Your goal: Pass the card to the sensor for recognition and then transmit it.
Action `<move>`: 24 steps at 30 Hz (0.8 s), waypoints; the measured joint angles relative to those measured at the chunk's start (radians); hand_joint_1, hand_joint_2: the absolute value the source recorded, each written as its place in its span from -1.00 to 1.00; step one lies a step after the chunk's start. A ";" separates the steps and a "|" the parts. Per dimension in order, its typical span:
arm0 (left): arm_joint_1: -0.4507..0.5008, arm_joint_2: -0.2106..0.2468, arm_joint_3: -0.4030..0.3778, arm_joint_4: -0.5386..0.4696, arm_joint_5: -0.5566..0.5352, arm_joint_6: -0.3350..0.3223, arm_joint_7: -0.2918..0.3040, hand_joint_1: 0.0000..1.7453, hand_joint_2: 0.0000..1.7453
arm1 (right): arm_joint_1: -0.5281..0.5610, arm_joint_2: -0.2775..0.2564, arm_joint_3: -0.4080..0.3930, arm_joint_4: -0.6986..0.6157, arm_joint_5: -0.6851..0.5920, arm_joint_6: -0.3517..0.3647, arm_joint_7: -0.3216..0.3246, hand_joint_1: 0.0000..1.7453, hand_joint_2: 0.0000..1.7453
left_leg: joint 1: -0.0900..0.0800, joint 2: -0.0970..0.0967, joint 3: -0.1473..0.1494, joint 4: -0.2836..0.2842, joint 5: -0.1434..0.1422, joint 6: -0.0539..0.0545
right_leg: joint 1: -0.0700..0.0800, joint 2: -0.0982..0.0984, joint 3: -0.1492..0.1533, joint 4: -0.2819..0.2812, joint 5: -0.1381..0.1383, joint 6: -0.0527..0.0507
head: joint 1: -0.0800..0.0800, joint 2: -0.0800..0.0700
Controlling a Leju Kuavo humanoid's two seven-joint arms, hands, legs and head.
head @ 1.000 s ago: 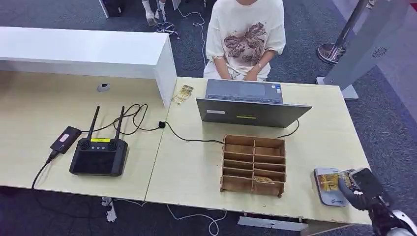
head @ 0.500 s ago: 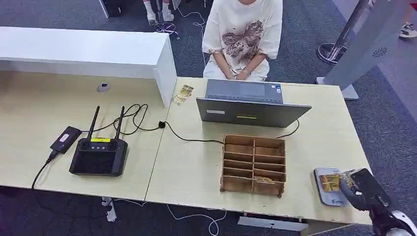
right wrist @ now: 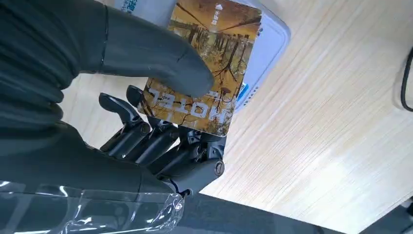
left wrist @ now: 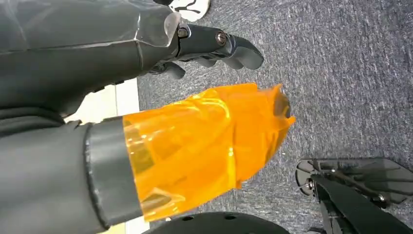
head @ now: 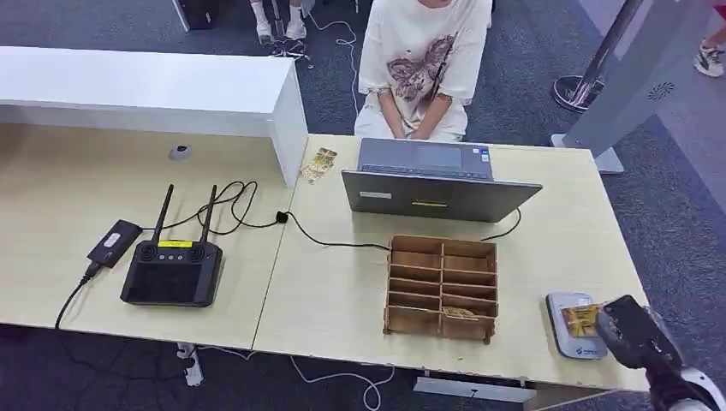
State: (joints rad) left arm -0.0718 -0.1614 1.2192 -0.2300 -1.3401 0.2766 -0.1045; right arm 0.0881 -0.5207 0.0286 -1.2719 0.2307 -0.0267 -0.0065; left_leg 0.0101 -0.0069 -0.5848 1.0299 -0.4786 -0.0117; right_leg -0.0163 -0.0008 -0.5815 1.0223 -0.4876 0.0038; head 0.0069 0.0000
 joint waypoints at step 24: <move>0.000 -0.005 -0.001 0.000 -0.007 0.001 0.002 -1.00 -1.00 | 0.000 0.031 0.000 0.023 0.066 -0.024 0.013 1.00 1.00 | 0.000 0.000 0.000 0.000 0.000 0.000 | 0.000 0.000 0.000 0.000 0.000 0.000 | 0.000 0.000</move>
State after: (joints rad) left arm -0.0720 -0.1667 1.2184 -0.2300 -1.3474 0.2777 -0.1030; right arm 0.0883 -0.4898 0.0286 -1.2489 0.2972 -0.0504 0.0061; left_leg 0.0101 -0.0068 -0.5846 1.0299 -0.4786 -0.0117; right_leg -0.0163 -0.0007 -0.5813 1.0223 -0.4876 0.0038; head 0.0069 0.0000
